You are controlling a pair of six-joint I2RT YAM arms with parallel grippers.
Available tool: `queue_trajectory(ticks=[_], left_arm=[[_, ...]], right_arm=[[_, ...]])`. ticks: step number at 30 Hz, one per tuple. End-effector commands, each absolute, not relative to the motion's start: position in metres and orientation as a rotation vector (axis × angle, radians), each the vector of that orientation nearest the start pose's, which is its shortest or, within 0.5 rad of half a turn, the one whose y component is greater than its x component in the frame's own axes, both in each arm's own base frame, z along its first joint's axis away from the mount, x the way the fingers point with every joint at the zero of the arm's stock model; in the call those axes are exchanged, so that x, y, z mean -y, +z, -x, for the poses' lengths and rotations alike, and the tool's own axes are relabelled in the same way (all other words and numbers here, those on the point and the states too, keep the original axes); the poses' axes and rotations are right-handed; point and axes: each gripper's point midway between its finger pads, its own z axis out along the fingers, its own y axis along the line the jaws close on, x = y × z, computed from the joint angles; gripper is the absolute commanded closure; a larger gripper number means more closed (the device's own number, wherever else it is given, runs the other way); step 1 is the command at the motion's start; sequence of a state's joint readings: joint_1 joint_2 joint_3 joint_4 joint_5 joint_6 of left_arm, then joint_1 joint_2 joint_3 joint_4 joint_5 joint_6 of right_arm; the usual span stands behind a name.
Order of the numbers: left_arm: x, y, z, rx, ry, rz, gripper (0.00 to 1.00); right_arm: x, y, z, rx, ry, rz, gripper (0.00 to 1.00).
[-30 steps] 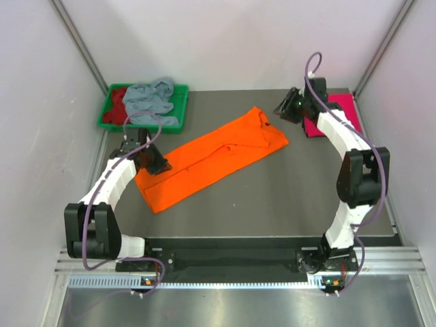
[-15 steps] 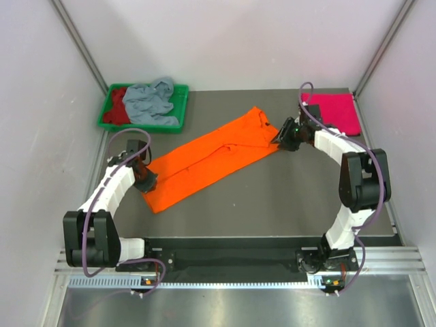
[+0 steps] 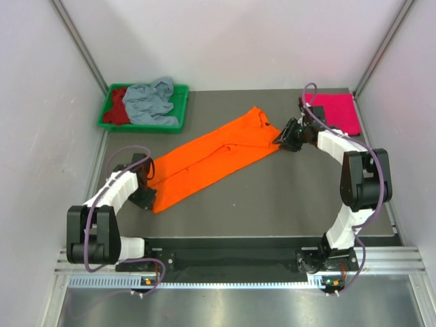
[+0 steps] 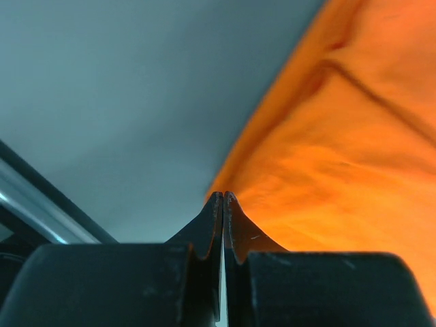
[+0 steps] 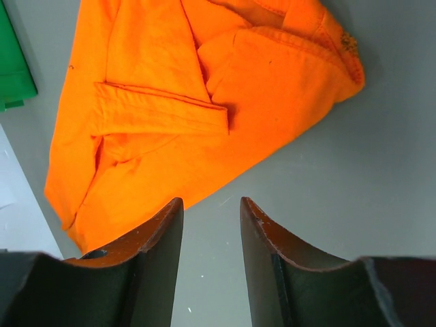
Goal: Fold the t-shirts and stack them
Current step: Fold the tshirt
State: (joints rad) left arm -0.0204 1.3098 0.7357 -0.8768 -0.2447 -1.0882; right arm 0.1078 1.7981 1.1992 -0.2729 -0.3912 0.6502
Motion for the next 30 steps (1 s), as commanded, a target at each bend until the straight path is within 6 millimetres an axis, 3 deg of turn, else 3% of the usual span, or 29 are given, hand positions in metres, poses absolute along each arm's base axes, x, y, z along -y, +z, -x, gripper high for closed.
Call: queue_trajectory(ticks=[1, 7, 12, 16, 18, 22, 26, 30], left_arm=[[-0.007, 0.019, -0.183, -2.499, 0.311, 1.568, 1.0], [-0.02, 0.016, -0.161, -2.531, 0.55, 1.597, 1.0], [-0.032, 0.045, -0.181, -2.485, 0.657, 1.567, 1.0], [-0.017, 0.066, -0.205, -2.467, 0.511, 1.511, 1.0], [0.003, 0.066, -0.216, -2.489, 0.391, 1.457, 1.0], [0.04, 0.047, -0.208, -2.597, 0.282, 1.429, 1.0], [0.04, 0.029, -0.193, -2.643, 0.383, 1.457, 1.0], [0.032, 0.025, -0.191, -2.621, 0.448, 1.454, 1.0]], right_arm=[[-0.134, 0.094, -0.437, -2.425, 0.822, -0.46, 0.61], [-0.13, 0.09, -0.437, -2.435, 0.811, -0.472, 0.61], [-0.127, 0.09, -0.437, -2.436, 0.807, -0.483, 0.61], [-0.123, 0.091, -0.435, -2.435, 0.795, -0.485, 0.61], [-0.121, 0.089, -0.435, -2.436, 0.789, -0.489, 0.61], [-0.119, 0.088, -0.435, -2.438, 0.79, -0.499, 0.61], [-0.12, 0.09, -0.435, -2.437, 0.794, -0.497, 0.61], [-0.115, 0.091, -0.435, -2.436, 0.777, -0.492, 0.61]])
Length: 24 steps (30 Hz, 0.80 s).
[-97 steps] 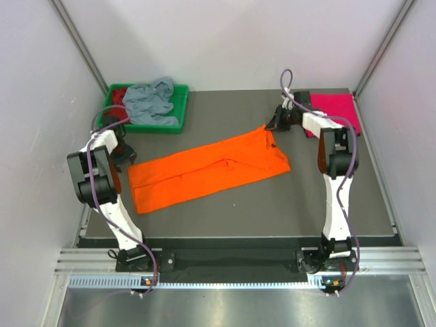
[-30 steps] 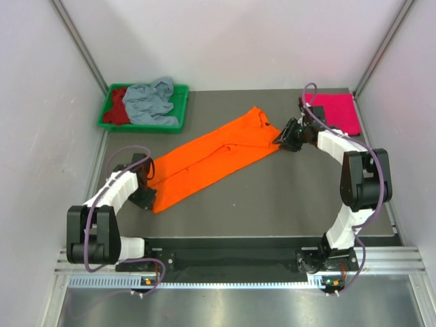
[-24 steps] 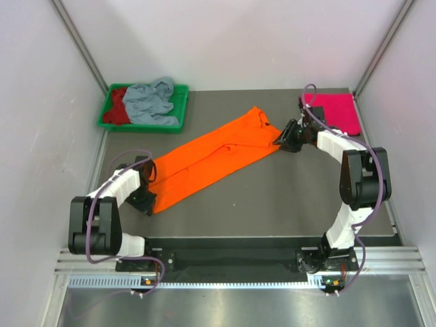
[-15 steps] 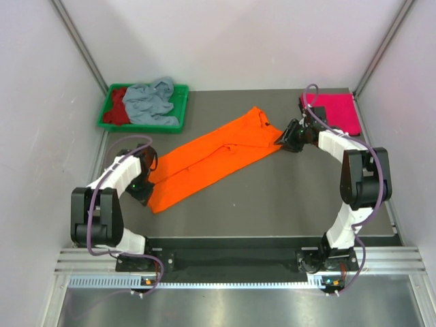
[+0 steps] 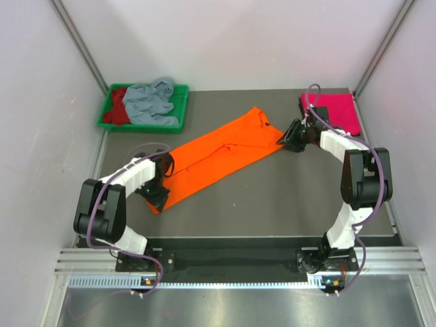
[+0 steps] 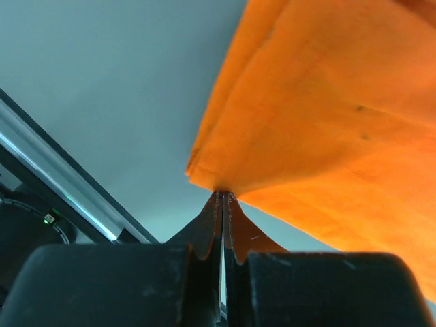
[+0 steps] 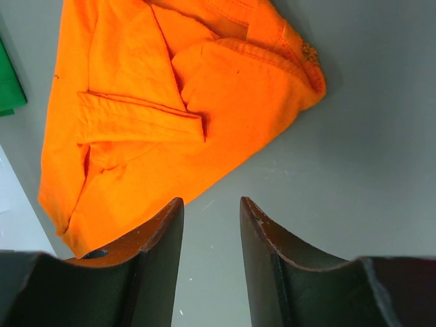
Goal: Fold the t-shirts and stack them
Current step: Fold the tshirt
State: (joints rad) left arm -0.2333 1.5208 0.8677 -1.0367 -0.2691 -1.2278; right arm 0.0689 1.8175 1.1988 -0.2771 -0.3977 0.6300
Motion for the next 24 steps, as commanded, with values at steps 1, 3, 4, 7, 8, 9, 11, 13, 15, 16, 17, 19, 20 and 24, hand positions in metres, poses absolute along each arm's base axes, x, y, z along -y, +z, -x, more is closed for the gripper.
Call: queue_trajectory(ticks=[1, 3, 4, 7, 8, 9, 11, 13, 15, 16, 17, 19, 20, 24], left_arm=[[0.029, 0.024, -0.189, -2.613, 0.469, 1.454, 1.0], [0.024, 0.023, -0.19, -2.58, 0.498, 1.455, 1.0], [0.023, 0.02, -0.185, -2.584, 0.516, 1.461, 1.0], [0.019, 0.012, -0.177, -2.589, 0.563, 1.47, 1.0], [0.019, 0.01, -0.176, -2.591, 0.565, 1.471, 1.0], [0.02, 0.009, -0.173, -2.6, 0.566, 1.477, 1.0], [0.021, 0.007, -0.17, -2.611, 0.567, 1.483, 1.0], [0.022, 0.01, -0.172, -2.603, 0.548, 1.483, 1.0], [0.023, 0.014, -0.173, -2.603, 0.536, 1.481, 1.0], [0.025, 0.019, -0.178, -2.6, 0.504, 1.481, 1.0], [0.028, 0.021, -0.18, -2.607, 0.482, 1.481, 1.0], [0.035, 0.033, -0.189, -2.618, 0.414, 1.468, 1.0], [0.036, 0.038, -0.192, -2.617, 0.393, 1.461, 1.0], [0.043, 0.066, -0.22, -2.571, 0.263, 1.39, 1.0]], right_arm=[[-0.112, 0.088, -0.435, -2.44, 0.771, -0.502, 0.61], [-0.11, 0.086, -0.434, -2.442, 0.769, -0.51, 0.61], [-0.109, 0.085, -0.434, -2.443, 0.767, -0.51, 0.61], [-0.107, 0.083, -0.435, -2.447, 0.765, -0.521, 0.61], [-0.107, 0.084, -0.435, -2.444, 0.765, -0.519, 0.61], [-0.107, 0.084, -0.436, -2.447, 0.761, -0.522, 0.61], [-0.106, 0.084, -0.436, -2.446, 0.758, -0.523, 0.61], [-0.104, 0.085, -0.436, -2.445, 0.751, -0.529, 0.61], [-0.104, 0.085, -0.434, -2.447, 0.748, -0.53, 0.61], [-0.104, 0.085, -0.433, -2.45, 0.75, -0.534, 0.61], [-0.103, 0.085, -0.433, -2.447, 0.749, -0.54, 0.61], [-0.104, 0.084, -0.428, -2.452, 0.752, -0.564, 0.61], [-0.104, 0.086, -0.428, -2.443, 0.756, -0.574, 0.61], [-0.103, 0.082, -0.421, -2.406, 0.756, -0.648, 0.56]])
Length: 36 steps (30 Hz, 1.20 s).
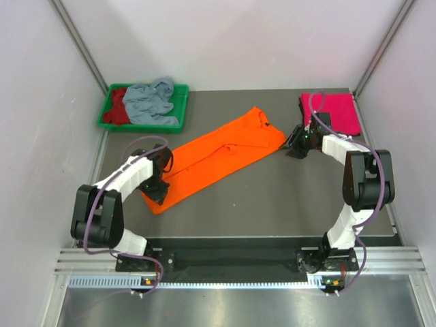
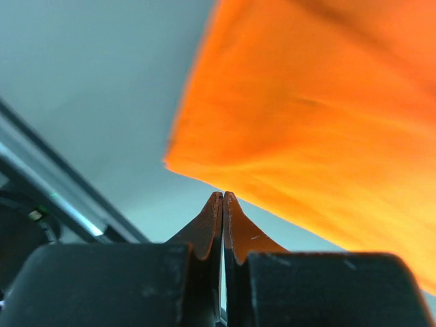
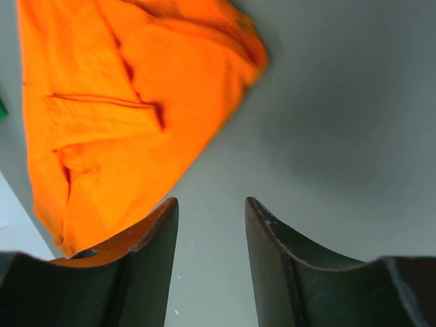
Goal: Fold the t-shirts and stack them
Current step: Fold the tshirt
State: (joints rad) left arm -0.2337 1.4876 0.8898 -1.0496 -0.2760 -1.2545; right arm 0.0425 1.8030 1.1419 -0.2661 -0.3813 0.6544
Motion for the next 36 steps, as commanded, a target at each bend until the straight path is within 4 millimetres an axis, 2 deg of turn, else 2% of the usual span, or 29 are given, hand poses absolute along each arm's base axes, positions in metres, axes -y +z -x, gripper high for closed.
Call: queue_trajectory(ticks=[1, 4, 11, 12, 16, 23, 28, 36], left_arm=[[0.043, 0.072, -0.228, -2.551, 0.228, 1.364, 1.0], [0.05, 0.086, -0.25, -2.558, 0.123, 1.226, 1.0], [0.087, 0.11, -0.295, -2.58, -0.216, 0.844, 1.0], [0.098, 0.114, -0.295, -2.59, -0.311, 0.789, 1.0], [0.113, 0.123, -0.303, -2.548, -0.445, 0.689, 1.0], [0.119, 0.122, -0.309, -2.587, -0.48, 0.634, 1.0], [0.124, 0.119, -0.31, -2.609, -0.506, 0.617, 1.0], [0.128, 0.132, -0.316, -2.571, -0.553, 0.531, 1.0]], right_arm=[[-0.103, 0.084, -0.426, -2.373, 0.747, -0.661, 0.55], [-0.102, 0.079, -0.43, -2.35, 0.75, -0.685, 0.53], [-0.095, 0.066, -0.448, -2.256, 0.73, -0.727, 0.5], [-0.096, 0.063, -0.452, -2.245, 0.735, -0.722, 0.5], [-0.094, 0.054, -0.458, -2.226, 0.733, -0.767, 0.51], [-0.088, 0.038, -0.463, -2.229, 0.689, -0.827, 0.6], [-0.08, 0.032, -0.467, -2.225, 0.626, -0.852, 0.7], [-0.069, 0.027, -0.484, -2.215, 0.553, -0.846, 0.91]])
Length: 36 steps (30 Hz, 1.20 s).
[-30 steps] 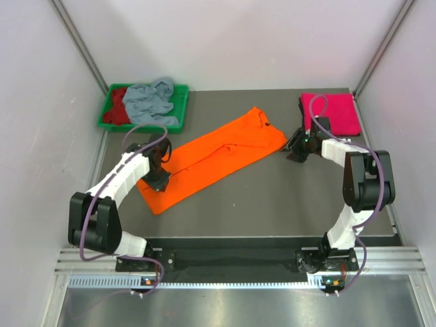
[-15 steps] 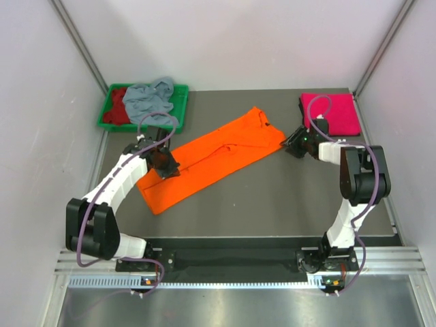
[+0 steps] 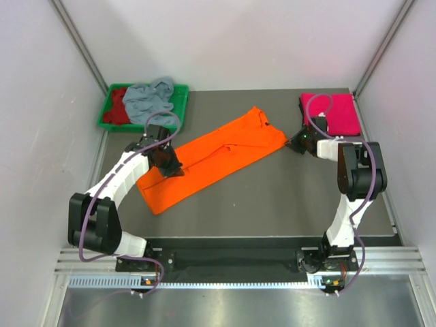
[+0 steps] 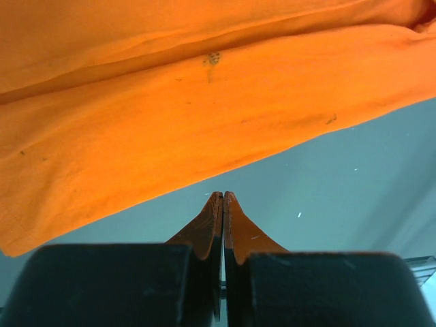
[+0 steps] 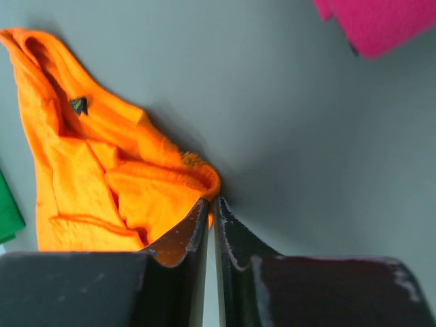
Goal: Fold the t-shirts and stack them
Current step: Fold the tshirt
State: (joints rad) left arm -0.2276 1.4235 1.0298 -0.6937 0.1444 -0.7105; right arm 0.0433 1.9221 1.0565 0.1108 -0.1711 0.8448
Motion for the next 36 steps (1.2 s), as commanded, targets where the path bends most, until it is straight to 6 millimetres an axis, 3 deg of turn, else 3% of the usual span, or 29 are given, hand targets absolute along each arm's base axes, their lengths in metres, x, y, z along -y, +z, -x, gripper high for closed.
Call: queue_trajectory(ticks=[1, 7, 13, 15, 16, 18, 24, 27, 28, 29, 34, 35, 36], left_arm=[[0.13, 0.133, -0.316, -2.575, -0.564, 0.526, 1.0], [0.133, 0.133, -0.321, -2.58, -0.578, 0.536, 1.0], [0.131, 0.136, -0.326, -2.567, -0.563, 0.512, 1.0], [0.132, 0.139, -0.33, -2.548, -0.57, 0.481, 1.0], [0.133, 0.14, -0.331, -2.542, -0.574, 0.468, 1.0], [0.133, 0.141, -0.338, -2.531, -0.573, 0.443, 1.0], [0.127, 0.124, -0.346, -2.583, -0.504, 0.382, 0.97], [0.119, 0.117, -0.348, -2.615, -0.443, 0.349, 0.94], [0.113, 0.115, -0.35, -2.62, -0.41, 0.343, 0.93], [0.11, 0.113, -0.352, -2.628, -0.402, 0.342, 0.89], [0.092, 0.12, -0.365, -2.581, -0.398, 0.366, 0.8], [0.086, 0.119, -0.366, -2.572, -0.379, 0.37, 0.79], [0.08, 0.117, -0.368, -2.564, -0.344, 0.375, 0.77]], right_arm=[[-0.069, 0.027, -0.486, -2.213, 0.551, -0.837, 0.93], [-0.069, 0.029, -0.494, -2.205, 0.561, -0.809, 1.0], [-0.05, 0.029, -0.508, -2.195, 0.498, -0.832, 1.0], [-0.048, 0.029, -0.519, -2.201, 0.489, -0.823, 1.0], [-0.032, 0.03, -0.525, -2.188, 0.469, -0.847, 1.0], [-0.022, 0.031, -0.541, -2.187, 0.446, -0.842, 1.0], [-0.005, 0.037, -0.593, -2.181, 0.433, -0.776, 1.0], [-0.007, 0.045, -0.617, -2.169, 0.497, -0.701, 0.98], [-0.011, 0.057, -0.626, -2.152, 0.53, -0.668, 0.97], [-0.012, 0.055, -0.626, -2.164, 0.54, -0.657, 0.93], [-0.025, 0.082, -0.617, -2.156, 0.59, -0.582, 0.8], [-0.027, 0.102, -0.615, -2.129, 0.595, -0.566, 0.77], [-0.031, 0.109, -0.612, -2.125, 0.605, -0.559, 0.76]])
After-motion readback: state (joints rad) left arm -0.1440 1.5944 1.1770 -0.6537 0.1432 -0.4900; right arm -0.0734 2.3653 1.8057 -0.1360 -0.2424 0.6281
